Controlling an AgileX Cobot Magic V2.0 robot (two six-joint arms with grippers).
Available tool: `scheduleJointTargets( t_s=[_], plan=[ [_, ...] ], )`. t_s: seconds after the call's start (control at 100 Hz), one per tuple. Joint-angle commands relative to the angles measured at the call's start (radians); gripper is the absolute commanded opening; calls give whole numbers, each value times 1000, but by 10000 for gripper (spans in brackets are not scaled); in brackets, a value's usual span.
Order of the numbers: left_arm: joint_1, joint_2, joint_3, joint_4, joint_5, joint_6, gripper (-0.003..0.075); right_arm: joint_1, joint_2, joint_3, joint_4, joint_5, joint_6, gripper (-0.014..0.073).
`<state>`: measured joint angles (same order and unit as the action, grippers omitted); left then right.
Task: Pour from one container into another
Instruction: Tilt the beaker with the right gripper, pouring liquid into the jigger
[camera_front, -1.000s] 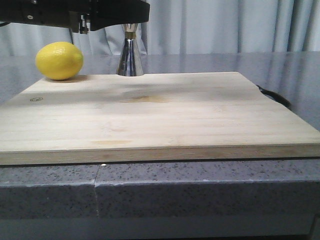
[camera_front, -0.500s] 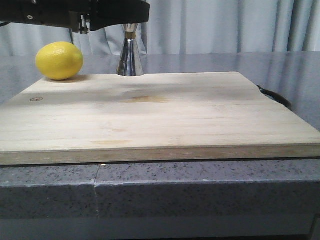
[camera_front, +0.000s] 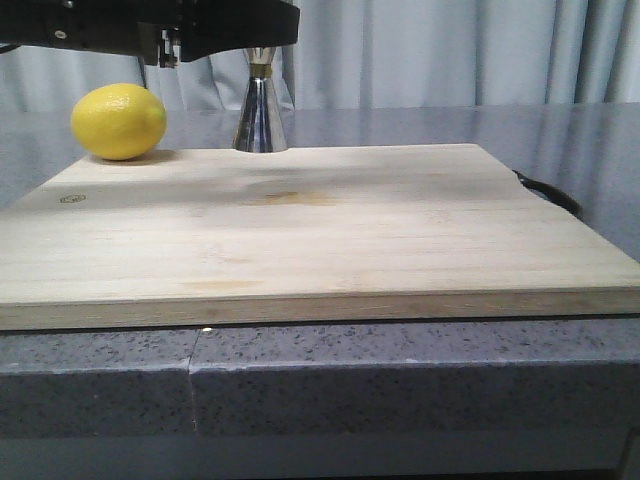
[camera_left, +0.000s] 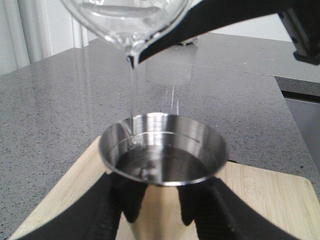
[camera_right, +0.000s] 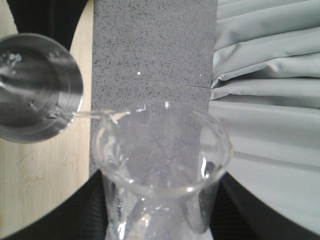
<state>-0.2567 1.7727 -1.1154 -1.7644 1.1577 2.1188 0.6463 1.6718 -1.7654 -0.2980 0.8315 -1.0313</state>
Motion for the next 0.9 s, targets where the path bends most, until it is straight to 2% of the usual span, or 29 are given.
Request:
scheduleJointTargets(
  t_s=[0.0, 0.32, 0.44, 0.58, 0.89],
  plan=[
    [-8, -39, -31, -100, 87, -8, 238, 2, -44, -37, -3, -50, -5, 290],
    [-8, -39, -31, -100, 87, -8, 238, 2, -44, -37, 109, -12, -1, 290],
    [-8, -39, -31, -100, 87, -8, 238, 2, -44, -37, 109, -10, 66, 290],
    [-8, -39, -31, -100, 87, -8, 238, -5, -44, -37, 108, -17, 192, 290],
    [-8, -39, -31, -100, 87, -8, 238, -80, -88, -37, 108, -72, 628, 290]
  ],
)
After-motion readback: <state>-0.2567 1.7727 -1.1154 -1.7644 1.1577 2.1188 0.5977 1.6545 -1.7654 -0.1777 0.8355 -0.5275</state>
